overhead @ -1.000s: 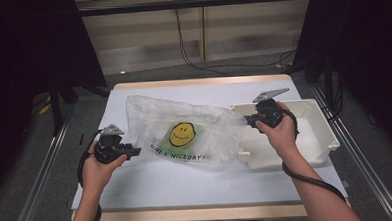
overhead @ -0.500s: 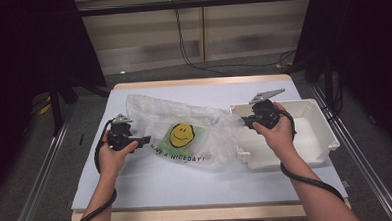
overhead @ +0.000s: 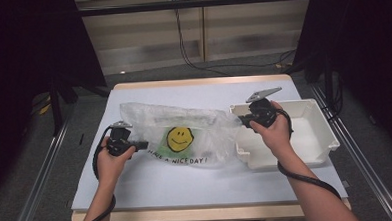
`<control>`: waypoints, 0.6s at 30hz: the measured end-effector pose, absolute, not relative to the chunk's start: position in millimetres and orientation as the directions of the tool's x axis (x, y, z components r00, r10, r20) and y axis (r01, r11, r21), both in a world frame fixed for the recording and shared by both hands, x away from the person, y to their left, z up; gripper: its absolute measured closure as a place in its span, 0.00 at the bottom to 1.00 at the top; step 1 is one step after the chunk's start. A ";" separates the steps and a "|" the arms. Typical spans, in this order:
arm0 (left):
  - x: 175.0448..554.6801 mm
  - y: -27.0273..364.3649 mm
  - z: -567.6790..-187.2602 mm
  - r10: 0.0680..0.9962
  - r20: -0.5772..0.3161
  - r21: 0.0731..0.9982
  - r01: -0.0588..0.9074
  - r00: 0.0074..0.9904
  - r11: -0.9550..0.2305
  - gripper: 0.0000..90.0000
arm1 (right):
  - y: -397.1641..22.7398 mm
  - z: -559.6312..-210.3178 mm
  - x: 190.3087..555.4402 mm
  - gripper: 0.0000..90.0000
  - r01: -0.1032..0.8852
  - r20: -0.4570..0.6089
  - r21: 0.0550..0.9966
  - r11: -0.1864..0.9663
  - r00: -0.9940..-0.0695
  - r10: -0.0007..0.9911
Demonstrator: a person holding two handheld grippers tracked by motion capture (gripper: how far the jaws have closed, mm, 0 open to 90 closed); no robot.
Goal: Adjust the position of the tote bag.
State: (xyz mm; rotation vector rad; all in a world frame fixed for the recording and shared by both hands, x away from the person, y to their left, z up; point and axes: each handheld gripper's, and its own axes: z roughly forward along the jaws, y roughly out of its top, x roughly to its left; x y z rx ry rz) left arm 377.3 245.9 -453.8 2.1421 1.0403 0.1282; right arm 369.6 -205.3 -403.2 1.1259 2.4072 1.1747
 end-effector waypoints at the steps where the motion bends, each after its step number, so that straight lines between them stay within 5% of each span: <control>1: 368.2 247.9 -450.9 0.709 -0.208 0.666 0.628 0.674 -0.403 0.95 | -201.6 -402.9 372.6 1.00 0.541 0.123 0.750 0.380 -0.679 0.724; 11: 342.5 259.1 -451.5 0.722 -0.183 0.641 0.638 0.668 -0.427 0.90 | -184.6 -404.2 384.5 0.98 0.558 0.124 0.735 0.385 -0.669 0.732; 18: 335.5 258.7 -438.1 0.740 -0.146 0.625 0.641 0.657 -0.446 0.55 | -187.4 -400.0 379.1 0.74 0.545 0.098 0.739 0.396 -0.669 0.737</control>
